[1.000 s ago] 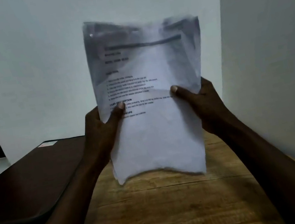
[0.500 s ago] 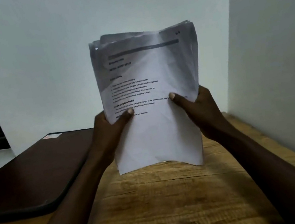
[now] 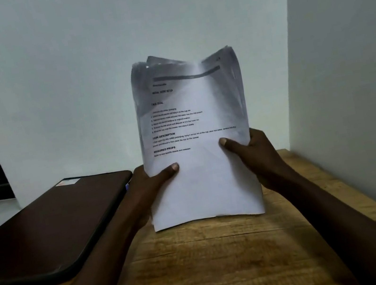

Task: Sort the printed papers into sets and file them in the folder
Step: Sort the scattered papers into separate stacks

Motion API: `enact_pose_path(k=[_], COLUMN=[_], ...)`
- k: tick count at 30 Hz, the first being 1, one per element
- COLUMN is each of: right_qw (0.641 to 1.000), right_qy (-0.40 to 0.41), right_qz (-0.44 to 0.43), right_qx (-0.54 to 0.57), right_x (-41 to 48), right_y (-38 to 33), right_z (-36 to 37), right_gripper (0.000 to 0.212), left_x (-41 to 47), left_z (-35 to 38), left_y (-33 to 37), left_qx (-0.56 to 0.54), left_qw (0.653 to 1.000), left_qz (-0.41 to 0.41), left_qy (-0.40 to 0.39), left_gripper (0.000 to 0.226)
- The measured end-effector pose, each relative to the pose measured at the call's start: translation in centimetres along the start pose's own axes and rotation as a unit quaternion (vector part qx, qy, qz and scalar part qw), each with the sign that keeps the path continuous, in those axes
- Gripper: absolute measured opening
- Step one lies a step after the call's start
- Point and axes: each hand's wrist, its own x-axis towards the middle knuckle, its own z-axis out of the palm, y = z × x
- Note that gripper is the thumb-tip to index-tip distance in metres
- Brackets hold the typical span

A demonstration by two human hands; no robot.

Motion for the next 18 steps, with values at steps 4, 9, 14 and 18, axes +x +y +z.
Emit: enact_pose_path(k=[4, 9, 14, 18], right_qw=[0.976, 0.918, 0.964, 0.978], right_qy=[-0.119, -0.214, -0.117, -0.062], right_qz=[0.14, 0.315, 0.238, 0.2], right_qx=[0.117, 0.108, 0.026, 0.016], right_x=[0.3, 0.3, 0.6, 0.4], right_y=[-1.2, 2.7, 5.1, 5.5], right_z=[-1.7, -1.2, -2.1, -2.2], right_gripper=[0.021, 0.034, 0.028, 0.038], left_x=[-0.3, 0.8, 1.2, 1.2], left_z=[-1.6, -2.4, -1.2, -0.8], left_y=[1.7, -1.9, -4.1, -4.3], left_qx=[-0.117, -0.145, -0.126, -0.121], left_qw=[0.979, 0.975, 0.984, 0.988], left_qz=[-0.097, -0.135, -0.117, -0.088], left_qy=[-0.132, -0.1, -0.043, -0.048], left_gripper=[0.032, 0.046, 0.041, 0.037])
